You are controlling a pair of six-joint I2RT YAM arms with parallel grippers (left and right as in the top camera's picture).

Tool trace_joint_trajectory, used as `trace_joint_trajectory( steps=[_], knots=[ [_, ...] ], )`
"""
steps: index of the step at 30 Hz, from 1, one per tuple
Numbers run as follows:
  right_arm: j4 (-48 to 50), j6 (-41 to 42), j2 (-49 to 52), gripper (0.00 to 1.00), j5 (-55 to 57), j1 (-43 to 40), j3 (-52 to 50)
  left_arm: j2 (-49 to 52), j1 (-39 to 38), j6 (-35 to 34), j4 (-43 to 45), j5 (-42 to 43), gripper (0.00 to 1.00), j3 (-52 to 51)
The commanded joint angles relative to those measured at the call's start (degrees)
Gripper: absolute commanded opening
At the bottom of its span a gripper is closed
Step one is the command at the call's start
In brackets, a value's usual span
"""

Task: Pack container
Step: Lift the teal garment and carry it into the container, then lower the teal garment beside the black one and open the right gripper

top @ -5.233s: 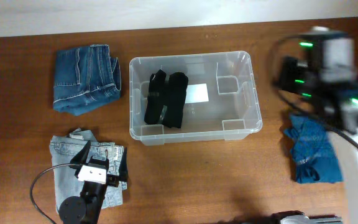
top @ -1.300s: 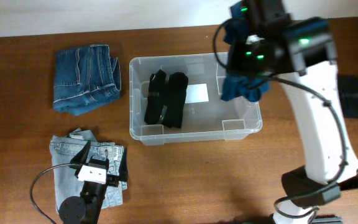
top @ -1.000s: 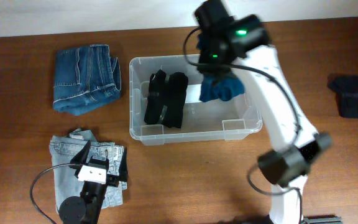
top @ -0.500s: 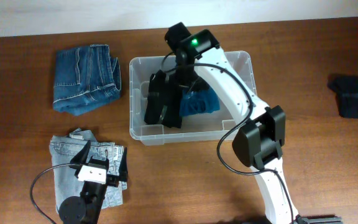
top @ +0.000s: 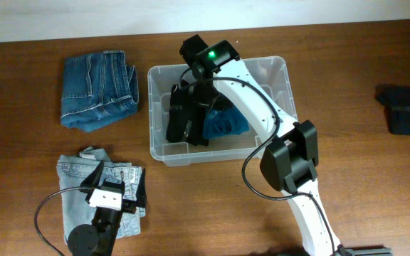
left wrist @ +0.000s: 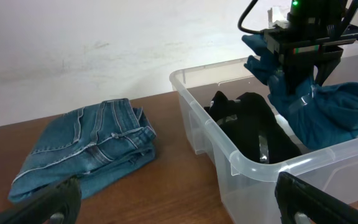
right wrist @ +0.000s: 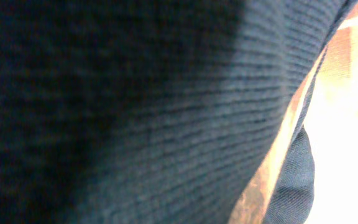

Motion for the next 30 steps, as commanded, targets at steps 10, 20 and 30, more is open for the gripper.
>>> trace_joint_trajectory(
  steps=[10, 20, 30],
  knots=[
    [0.02, 1.05, 2.51, 0.20, 2.97, -0.02, 0.28, -0.33, 0.33, 0.94, -0.07, 0.28, 0.99, -0.35],
    [-0.37, -3.74, 2.58, 0.91, 2.34, -0.31, 2.95, -0.33, 0.33, 0.94, -0.07, 0.28, 0.99, -0.35],
    [-9.05, -4.55, 2.58, 0.88, 2.34, -2.01, 22.23, -0.33, 0.33, 0.94, -0.07, 0.28, 0.99, -0.35]
  ],
)
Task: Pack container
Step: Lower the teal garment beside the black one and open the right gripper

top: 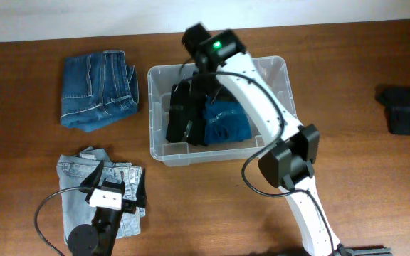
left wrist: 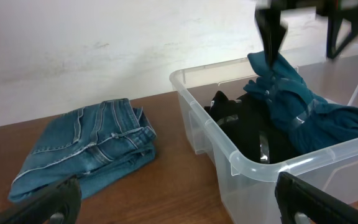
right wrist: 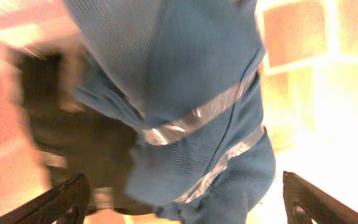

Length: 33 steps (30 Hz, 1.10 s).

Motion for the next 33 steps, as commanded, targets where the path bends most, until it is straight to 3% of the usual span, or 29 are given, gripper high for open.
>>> trace_joint_trajectory(
  steps=[1, 4, 7, 11, 23, 33],
  knots=[
    [-0.22, -1.88, -0.09, 0.84, 1.29, -0.68, 7.19, -0.33, 0.33, 0.92, -0.07, 0.26, 0.99, -0.35],
    [1.38, -2.12, -0.07, 0.61, 2.05, -0.66, 8.31, -0.33, 0.33, 0.92, -0.07, 0.28, 0.99, -0.35],
    [4.09, -2.10, 0.09, 0.29, 2.08, -0.66, 6.47, -0.33, 0.33, 0.92, -0.07, 0.28, 0.99, -0.35],
    [8.28, -2.34, 0.09, 0.07, 2.34, -0.68, 2.36, -0.33, 0.33, 0.92, -0.07, 0.28, 0.99, -0.35],
    [19.69, -5.11, 0.09, 0.04, 4.70, -1.22, -11.28, -0.33, 0.33, 0.92, -0.07, 0.28, 0.99, -0.35],
    [20.44, -5.66, 0.02, 0.04, 4.70, -2.78, -19.65, -0.33, 0.33, 0.92, -0.07, 0.28, 0.99, -0.35]
  ],
)
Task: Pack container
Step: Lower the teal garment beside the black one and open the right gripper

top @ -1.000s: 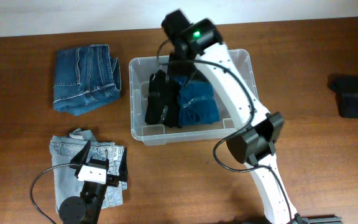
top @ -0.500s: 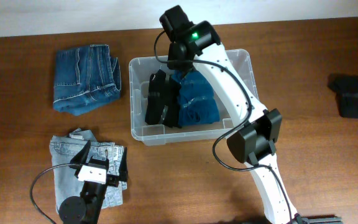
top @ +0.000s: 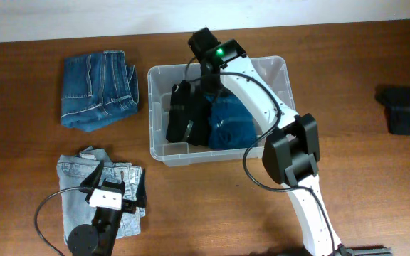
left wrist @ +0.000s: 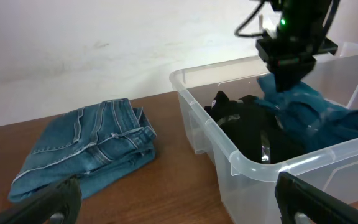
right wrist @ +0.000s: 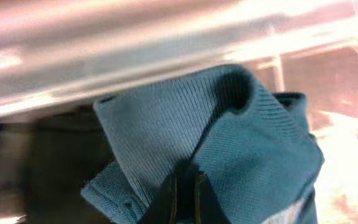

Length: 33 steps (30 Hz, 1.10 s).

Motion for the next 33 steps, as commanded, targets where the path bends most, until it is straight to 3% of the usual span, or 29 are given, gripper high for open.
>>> trace_joint_trajectory(
  steps=[1, 10, 17, 22, 33],
  knots=[
    [-0.33, -1.25, -0.11, 0.04, 1.18, -0.33, -0.57, -0.33, 0.33, 0.92, -0.07, 0.28, 0.99, -0.35],
    [-2.16, -4.63, -5.99, 0.11, 0.96, -0.33, 7.61, -0.33, 0.33, 0.92, -0.07, 0.28, 0.99, -0.35],
    [-10.84, -7.21, -8.33, 0.15, 1.60, -3.15, 12.59, -0.33, 0.33, 0.92, -0.07, 0.28, 0.99, -0.35],
    [-14.51, -7.45, -8.24, 0.04, 2.75, -6.10, 6.25, -0.33, 0.35, 0.92, -0.07, 0.28, 0.99, -0.35],
    [-9.49, -9.09, -8.22, 0.04, 4.68, -6.36, -10.93, -0.33, 0.33, 0.92, -0.07, 0.26, 0.99, -0.35]
  ],
)
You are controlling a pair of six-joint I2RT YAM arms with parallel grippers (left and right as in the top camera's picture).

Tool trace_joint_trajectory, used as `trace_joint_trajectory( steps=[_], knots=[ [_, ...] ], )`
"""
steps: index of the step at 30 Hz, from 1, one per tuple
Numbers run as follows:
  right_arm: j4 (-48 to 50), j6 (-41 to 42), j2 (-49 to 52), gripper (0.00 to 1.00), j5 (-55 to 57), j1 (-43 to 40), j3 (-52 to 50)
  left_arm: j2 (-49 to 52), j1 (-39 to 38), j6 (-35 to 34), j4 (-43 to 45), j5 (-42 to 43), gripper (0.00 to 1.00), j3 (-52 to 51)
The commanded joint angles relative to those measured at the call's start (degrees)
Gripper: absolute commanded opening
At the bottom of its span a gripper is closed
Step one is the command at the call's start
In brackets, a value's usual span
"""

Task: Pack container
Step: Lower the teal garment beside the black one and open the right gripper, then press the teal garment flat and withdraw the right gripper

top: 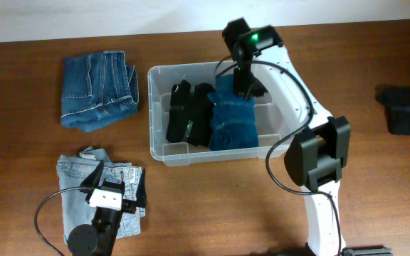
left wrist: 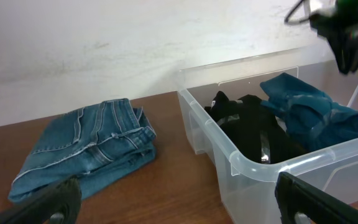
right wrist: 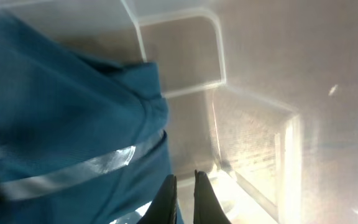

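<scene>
The clear plastic container (top: 150,107) holds a black garment (top: 189,114) on its left and a teal garment with silver stripes (top: 232,122) beside it. My right gripper (right wrist: 185,190) hangs inside the container's back right part, just right of the teal garment (right wrist: 61,124). Its fingers are shut, with nothing between them. My left gripper (left wrist: 179,200) rests wide open near the table's front left and faces the container (left wrist: 241,163). Folded blue jeans (left wrist: 86,149) lie left of the container.
Light grey jeans (top: 77,171) lie under the left arm at the front left. A dark garment (top: 404,110) sits at the far right of the table. The right arm (top: 290,78) arches over the container's right side.
My right gripper was pinched on a fold of the teal garment at the container's back middle. It has let go and now stands to the right of it. The garment lies flatter.
First my right gripper was low in the container, pressed against the teal garment. Then it was open above the bunched garment, then shut on a fold of it. Now it is off the garment, which lies beside the black one. The left arm stayed put.
</scene>
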Motion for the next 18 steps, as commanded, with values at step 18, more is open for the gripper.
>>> trace_joint_trajectory(
  steps=[18],
  knots=[
    [9.55, -8.98, 0.31, 0.04, -12.68, 2.32, -10.58, -0.33, 0.33, 0.94, -0.07, 0.28, 0.99, -0.35]
  ],
)
